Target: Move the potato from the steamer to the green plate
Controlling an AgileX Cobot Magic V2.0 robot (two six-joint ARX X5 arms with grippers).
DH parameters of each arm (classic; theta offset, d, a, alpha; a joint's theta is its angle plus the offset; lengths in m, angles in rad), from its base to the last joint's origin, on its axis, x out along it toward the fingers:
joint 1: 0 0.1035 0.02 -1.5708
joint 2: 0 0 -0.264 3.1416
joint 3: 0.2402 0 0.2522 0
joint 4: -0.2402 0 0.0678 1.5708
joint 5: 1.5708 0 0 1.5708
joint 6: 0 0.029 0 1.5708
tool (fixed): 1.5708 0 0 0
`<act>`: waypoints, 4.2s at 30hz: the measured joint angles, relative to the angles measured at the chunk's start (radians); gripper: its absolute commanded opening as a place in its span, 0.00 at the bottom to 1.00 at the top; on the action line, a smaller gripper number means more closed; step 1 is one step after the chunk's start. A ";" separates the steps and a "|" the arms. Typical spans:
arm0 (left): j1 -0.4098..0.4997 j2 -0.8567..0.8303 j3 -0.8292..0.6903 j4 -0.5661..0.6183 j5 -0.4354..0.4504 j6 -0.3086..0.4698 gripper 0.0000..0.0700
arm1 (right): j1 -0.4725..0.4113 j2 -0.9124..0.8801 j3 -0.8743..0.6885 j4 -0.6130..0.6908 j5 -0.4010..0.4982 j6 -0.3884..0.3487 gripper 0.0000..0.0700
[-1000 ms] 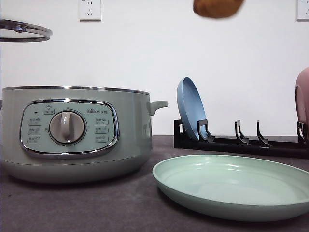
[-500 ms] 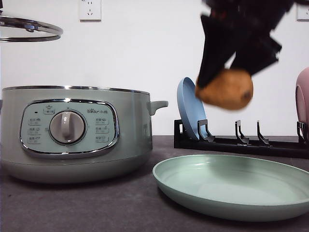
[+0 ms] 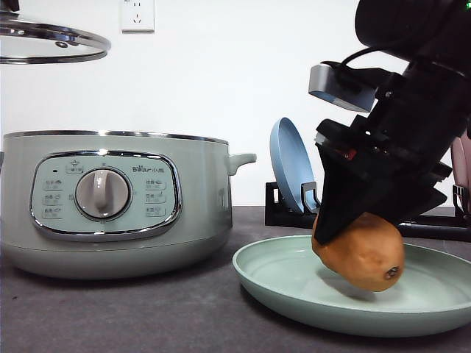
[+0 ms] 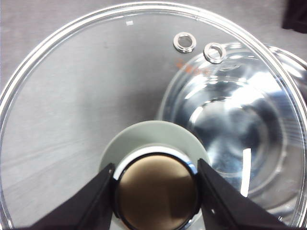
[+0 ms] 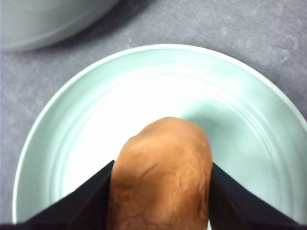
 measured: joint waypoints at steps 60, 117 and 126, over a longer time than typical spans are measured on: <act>-0.316 0.238 0.002 0.151 -0.004 0.000 0.00 | -0.006 -0.425 0.202 -0.280 0.077 0.056 0.97; -0.335 0.332 0.005 0.132 -0.007 0.000 0.15 | -0.006 -0.425 0.202 -0.293 0.077 0.046 0.97; -0.337 0.333 0.016 0.138 -0.005 -0.004 0.74 | -0.006 -0.425 0.202 -0.293 0.077 0.045 0.97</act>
